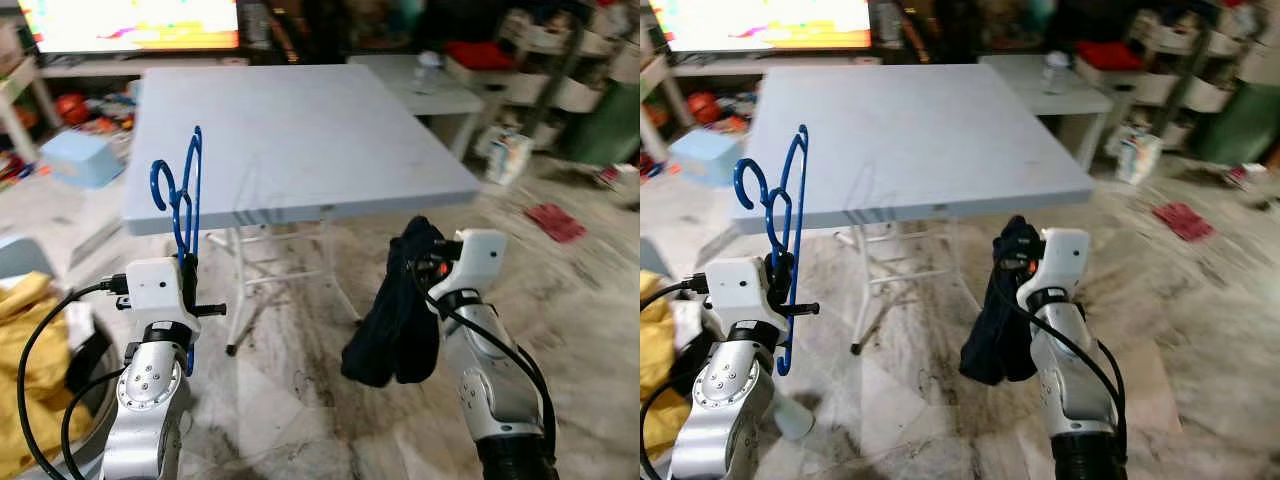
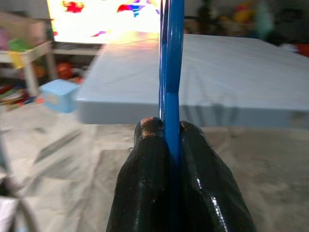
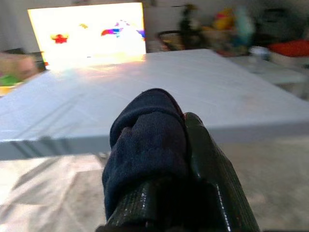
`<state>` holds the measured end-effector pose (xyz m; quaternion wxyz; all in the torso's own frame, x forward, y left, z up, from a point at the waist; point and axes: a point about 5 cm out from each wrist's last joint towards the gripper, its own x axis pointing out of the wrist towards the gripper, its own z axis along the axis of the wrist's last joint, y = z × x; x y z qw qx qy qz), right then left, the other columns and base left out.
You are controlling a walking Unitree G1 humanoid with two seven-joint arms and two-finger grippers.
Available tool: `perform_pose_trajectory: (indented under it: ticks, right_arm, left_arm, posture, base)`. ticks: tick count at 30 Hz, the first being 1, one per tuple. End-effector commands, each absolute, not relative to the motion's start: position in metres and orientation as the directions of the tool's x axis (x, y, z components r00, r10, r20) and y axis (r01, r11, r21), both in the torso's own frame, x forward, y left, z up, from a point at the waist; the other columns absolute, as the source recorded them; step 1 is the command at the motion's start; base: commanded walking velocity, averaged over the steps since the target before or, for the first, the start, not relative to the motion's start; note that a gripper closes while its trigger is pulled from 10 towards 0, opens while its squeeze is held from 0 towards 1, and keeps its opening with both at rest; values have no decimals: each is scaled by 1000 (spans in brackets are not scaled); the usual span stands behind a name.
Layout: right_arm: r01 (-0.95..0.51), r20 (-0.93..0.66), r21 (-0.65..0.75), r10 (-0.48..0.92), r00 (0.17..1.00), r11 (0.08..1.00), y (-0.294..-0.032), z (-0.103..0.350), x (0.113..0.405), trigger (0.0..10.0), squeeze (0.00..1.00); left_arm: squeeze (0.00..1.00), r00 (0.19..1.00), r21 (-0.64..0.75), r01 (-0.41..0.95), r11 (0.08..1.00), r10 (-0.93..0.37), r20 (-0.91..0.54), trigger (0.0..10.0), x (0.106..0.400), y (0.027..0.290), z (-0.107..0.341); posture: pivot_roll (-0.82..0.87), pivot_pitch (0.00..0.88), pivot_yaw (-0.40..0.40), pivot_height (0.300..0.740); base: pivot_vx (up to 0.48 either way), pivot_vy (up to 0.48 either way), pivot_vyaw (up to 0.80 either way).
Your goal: Hang hanger
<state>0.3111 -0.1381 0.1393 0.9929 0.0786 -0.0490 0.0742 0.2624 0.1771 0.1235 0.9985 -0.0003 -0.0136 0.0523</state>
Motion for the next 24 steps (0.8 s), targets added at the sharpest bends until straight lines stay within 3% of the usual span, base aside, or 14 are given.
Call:
perform_pose_trajectory:
  ticks: [1,19,24]
  right_arm:
    - [-178,141,121,161,977,977,-137,149,313,10000,0]
    - [-232,146,31,225,963,972,-133,147,312,10000,0]
    - [-244,155,21,238,959,970,-133,150,313,10000,0]
  left_arm:
    - [0,993,-5,-106,994,106,52,10000,262,173,129]
    - [0,993,-29,-107,994,108,44,10000,265,167,129]
    - [0,993,-31,-110,993,111,42,10000,265,162,129]
  posture:
    - [133,14,-100,740]
    - [137,22,-134,740]
    - [140,28,-145,740]
  base:
    - [450,0,0]
    - [451,0,0]
    - [444,0,599]
